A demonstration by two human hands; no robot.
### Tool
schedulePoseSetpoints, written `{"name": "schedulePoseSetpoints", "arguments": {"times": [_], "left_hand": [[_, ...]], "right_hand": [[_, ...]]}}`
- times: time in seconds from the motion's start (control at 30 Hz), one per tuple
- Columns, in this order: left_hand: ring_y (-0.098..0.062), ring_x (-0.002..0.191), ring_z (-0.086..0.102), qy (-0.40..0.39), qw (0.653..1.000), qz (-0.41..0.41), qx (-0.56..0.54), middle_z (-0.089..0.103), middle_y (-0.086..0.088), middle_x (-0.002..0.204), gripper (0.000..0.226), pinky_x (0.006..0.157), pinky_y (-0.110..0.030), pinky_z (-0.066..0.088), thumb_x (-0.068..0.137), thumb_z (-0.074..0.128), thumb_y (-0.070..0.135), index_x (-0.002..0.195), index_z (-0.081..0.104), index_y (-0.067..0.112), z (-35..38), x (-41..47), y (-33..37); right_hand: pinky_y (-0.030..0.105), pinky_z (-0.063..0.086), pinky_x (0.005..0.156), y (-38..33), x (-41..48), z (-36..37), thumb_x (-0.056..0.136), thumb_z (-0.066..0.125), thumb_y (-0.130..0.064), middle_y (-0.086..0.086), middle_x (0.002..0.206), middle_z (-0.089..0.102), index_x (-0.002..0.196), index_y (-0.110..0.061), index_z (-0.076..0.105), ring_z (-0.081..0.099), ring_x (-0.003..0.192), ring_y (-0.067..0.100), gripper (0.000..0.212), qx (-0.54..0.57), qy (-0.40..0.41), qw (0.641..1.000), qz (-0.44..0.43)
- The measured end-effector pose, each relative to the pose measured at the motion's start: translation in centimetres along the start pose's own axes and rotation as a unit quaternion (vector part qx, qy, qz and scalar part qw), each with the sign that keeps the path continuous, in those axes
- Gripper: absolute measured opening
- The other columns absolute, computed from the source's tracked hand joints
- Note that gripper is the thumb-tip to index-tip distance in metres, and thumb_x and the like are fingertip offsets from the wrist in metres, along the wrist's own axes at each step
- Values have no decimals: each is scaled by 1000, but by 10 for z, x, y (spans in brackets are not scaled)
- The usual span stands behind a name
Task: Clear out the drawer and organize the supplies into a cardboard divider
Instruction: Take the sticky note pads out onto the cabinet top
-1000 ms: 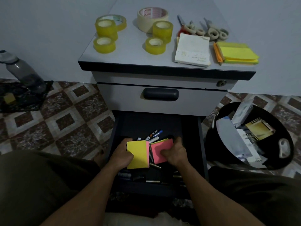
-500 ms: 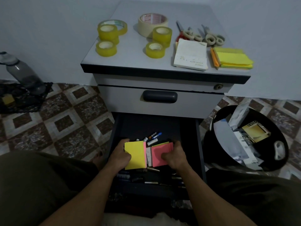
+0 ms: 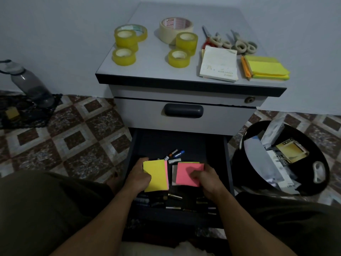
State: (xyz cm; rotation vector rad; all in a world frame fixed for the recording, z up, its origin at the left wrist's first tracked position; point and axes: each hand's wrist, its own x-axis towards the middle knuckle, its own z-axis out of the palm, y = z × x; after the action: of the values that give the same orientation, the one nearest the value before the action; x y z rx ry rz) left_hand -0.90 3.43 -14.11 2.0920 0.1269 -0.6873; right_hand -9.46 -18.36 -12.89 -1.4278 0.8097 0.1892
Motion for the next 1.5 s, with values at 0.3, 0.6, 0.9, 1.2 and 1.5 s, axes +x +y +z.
{"name": "schedulePoseSetpoints", "arguments": {"times": [0.3,0.6,0.9,1.2,1.5], "left_hand": [[-31,102,58,-72,992,-36,-93,58,-11,110,65,86,-42,51,83,53,-8,138,47,27,-4,3,2],[-37,110,57,-152,968,-77,-183,56,-16,123,62,80,-42,52,83,50,-14,123,57,34,-1,0,7],[-33,105,62,-117,982,-62,-137,60,-16,113,58,87,-49,54,81,67,-5,127,52,28,-4,-8,0],[-32,106,61,-138,957,-69,-247,57,-14,119,56,76,-45,57,88,60,-11,130,50,25,-12,-19,21],[-30,108,62,-136,957,9,-254,60,-11,122,53,75,-42,57,90,62,-9,129,52,26,-31,-40,54]], "right_hand": [[51,53,88,-4,1,-3,78,57,11,18,114,63,115,-10,59,61,107,37,43,61,-56,997,5],[45,54,87,2,-7,7,75,60,5,11,120,58,130,-26,47,57,110,32,65,18,-94,995,-1],[40,53,87,5,-11,3,84,56,4,5,118,52,135,-28,48,56,103,27,61,-55,-78,995,-14],[34,46,64,-7,-20,0,49,56,-6,18,101,59,106,-7,58,58,87,31,57,61,-43,997,20],[29,51,48,-50,-50,-15,83,39,14,19,94,58,107,-1,59,56,73,25,34,187,-54,980,-35]]}}
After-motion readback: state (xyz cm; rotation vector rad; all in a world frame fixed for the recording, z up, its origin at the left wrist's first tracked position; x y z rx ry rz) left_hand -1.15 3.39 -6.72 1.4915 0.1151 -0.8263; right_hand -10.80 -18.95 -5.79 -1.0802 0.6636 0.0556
